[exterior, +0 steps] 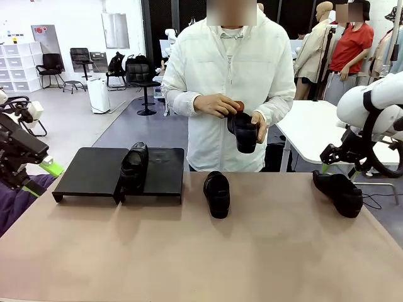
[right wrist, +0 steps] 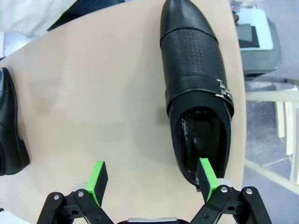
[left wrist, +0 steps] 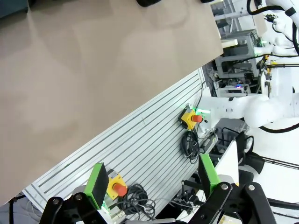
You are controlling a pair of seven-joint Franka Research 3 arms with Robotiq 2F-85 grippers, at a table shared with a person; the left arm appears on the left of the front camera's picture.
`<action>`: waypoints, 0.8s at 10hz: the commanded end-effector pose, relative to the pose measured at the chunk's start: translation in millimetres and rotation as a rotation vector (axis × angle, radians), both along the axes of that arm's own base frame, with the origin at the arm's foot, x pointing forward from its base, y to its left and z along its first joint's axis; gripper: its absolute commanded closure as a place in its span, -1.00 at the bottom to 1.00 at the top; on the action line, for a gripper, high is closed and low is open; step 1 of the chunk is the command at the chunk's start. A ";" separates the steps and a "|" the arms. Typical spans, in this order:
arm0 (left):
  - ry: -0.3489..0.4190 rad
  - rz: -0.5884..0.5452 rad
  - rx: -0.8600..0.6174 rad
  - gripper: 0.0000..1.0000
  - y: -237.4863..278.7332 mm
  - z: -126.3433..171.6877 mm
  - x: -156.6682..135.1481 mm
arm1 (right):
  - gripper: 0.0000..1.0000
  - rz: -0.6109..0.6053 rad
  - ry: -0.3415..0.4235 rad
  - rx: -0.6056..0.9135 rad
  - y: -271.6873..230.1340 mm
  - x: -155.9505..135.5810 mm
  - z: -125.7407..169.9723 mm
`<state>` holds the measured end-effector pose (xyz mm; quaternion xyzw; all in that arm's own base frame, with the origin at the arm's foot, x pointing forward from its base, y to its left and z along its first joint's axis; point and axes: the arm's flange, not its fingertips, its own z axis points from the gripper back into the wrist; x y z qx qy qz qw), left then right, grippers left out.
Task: Organize the shoes by placing them on the stand.
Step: Pick up one Shoe and place it in the middle of the table.
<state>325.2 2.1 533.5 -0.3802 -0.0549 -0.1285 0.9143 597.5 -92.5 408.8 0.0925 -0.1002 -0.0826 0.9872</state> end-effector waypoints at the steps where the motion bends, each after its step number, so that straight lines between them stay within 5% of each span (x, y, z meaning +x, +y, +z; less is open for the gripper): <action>1: -0.011 -0.015 -0.020 -1.00 0.4 1.2 0.6 | -1.00 0.026 -0.016 0.014 -3.2 15.4 -8.9; 8: -0.011 -0.015 -0.020 -1.00 0.4 1.2 0.6 | -1.00 0.039 0.064 0.012 -3.5 30.5 -19.2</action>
